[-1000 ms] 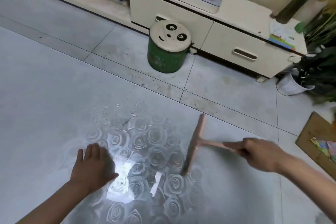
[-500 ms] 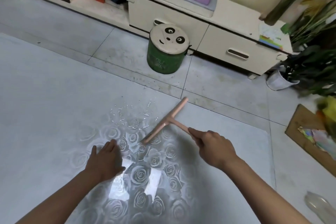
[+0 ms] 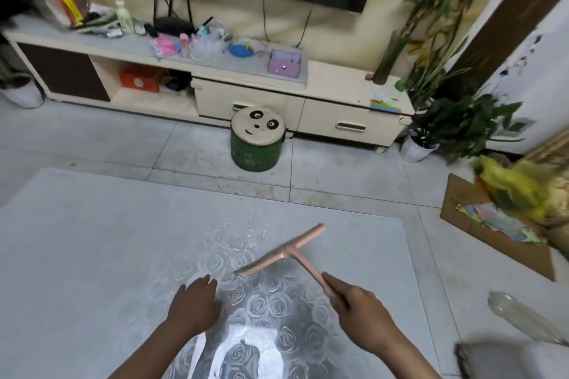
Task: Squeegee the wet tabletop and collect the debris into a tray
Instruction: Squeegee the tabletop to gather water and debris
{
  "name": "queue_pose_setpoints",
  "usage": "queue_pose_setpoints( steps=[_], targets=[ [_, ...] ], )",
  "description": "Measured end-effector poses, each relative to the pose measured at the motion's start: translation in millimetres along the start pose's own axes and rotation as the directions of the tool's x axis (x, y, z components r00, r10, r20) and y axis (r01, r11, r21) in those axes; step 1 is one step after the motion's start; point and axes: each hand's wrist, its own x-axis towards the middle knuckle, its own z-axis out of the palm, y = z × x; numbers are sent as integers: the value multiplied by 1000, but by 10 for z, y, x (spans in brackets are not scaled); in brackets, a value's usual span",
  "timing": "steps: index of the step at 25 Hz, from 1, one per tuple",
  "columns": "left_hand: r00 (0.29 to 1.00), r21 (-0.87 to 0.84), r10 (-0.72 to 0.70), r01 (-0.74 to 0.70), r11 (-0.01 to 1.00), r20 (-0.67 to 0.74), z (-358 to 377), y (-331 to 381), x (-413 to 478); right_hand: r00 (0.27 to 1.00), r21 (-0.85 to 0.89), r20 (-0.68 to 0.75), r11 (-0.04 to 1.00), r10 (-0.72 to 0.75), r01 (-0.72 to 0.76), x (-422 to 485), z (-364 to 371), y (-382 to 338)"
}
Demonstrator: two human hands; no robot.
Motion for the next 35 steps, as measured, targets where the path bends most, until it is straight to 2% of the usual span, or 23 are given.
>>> queue_pose_setpoints(
  steps=[3,7,12,18,25,30,35],
  targets=[
    [1000,-19,27,-27,999,-11,-100,-49,-377,1000,112,-24,994,16,-14,-458,-113,-137],
    [998,-132,24,-32,991,-61,-271,-105,-868,996,225,-87,974,32,-12,-1002,-121,-458],
    [989,-225,49,-80,971,-138,-463,-396,-1634,983,387,-169,922,73,-2,-1624,77,-1011],
    [982,-316,3,-64,947,-191,-467,-1046,-2468,995,419,-76,908,69,-31,-1968,481,-1637],
    [965,-439,-176,74,895,-196,-537,-2305,-3145,997,402,-55,912,-63,80,-1957,926,-2695],
    [941,-514,-279,147,845,-192,-638,-3569,-3424,990,431,7,893,-144,127,-1679,1357,-3900],
    [915,-527,-342,187,829,-214,-934,-5030,-3526,989,492,-5,861,-146,129,-1368,1870,-5408]
  ],
)
